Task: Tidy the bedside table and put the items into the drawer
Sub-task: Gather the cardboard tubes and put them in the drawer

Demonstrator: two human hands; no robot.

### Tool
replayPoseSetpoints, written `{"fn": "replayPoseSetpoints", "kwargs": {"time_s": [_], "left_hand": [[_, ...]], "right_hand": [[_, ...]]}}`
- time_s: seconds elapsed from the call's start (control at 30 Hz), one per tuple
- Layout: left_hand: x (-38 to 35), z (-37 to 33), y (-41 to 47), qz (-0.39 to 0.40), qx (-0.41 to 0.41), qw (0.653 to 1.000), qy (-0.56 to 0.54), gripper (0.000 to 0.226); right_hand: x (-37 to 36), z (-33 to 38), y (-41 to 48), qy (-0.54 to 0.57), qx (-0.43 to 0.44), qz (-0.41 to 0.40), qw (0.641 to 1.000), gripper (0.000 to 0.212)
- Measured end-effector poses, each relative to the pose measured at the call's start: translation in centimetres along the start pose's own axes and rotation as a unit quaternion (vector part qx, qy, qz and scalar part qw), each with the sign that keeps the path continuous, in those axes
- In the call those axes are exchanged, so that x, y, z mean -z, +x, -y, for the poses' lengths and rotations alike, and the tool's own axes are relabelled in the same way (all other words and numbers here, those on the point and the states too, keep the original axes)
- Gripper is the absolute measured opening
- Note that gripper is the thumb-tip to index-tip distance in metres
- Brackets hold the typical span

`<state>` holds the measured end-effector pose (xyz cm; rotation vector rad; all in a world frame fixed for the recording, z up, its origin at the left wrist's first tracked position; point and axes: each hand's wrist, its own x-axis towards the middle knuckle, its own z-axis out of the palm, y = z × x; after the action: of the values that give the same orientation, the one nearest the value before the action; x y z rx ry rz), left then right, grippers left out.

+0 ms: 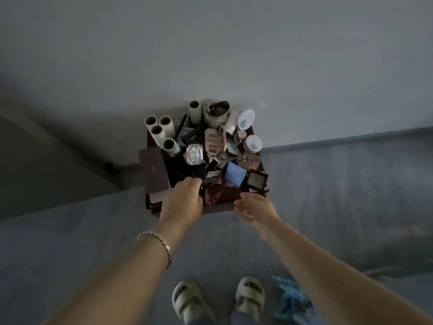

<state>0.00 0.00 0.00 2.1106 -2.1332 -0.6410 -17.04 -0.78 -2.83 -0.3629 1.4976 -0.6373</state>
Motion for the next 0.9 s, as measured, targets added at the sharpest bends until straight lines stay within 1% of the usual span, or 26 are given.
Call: {"fn": "replayPoseSetpoints", "kwargs": {"time_s": [0.03,0.07,0.2,0.33,0.4,0.47,0.57,0.67,0.77,0.9], "left_hand": [[-1.8,0.8,0.2,0.017,0.001,1.0,0.01,0.04],[-3.8,1.7,0.7,0.012,-0.003,1.0,0.002,0.043],[-12.1,5.6,2.2,0.049,-0.002,0.999,0.015,0.055],[-19.5,9.6,4.8,0.043,-0.035,0.997,0.061,0.066],[-21.7,10.9,5.9,0.039,-0.047,0.993,0.096,0.074],[-24.2,12.4,6.6,0.001,-0.073,0.99,0.123,0.077],[-26.9,14.3,7.1,-0.085,-0.102,0.984,0.116,0.066],[-28.3,15.5,7.5,-0.146,-0.122,0.978,0.084,0.063],[-29.0,16.2,8.1,-0.174,-0.131,0.973,0.073,0.06],[-28.9,16.1,8.0,-0.16,-0.121,0.979,0.043,0.06]], "right_hand": [[-0.1,-1.4,1.3,-0.005,-0.019,-0.009,1.0,0.016],[0.0,-2.6,3.0,-0.003,-0.035,-0.031,0.999,0.018],[0.0,-7.8,10.8,0.048,-0.105,-0.059,0.992,0.026],[-0.8,-11.5,18.1,0.132,-0.151,-0.016,0.98,0.039],[-1.3,-12.5,21.2,0.198,-0.16,-0.018,0.967,0.043],[-2.0,-14.5,25.0,0.261,-0.161,-0.027,0.952,0.045],[-3.2,-17.0,30.1,0.246,-0.159,-0.065,0.954,0.037],[-3.5,-18.3,33.2,0.238,-0.145,-0.053,0.959,0.028],[-3.6,-19.7,35.2,0.254,-0.134,-0.053,0.956,0.03],[-3.8,-21.8,35.1,0.33,-0.122,-0.038,0.935,0.038]]}}
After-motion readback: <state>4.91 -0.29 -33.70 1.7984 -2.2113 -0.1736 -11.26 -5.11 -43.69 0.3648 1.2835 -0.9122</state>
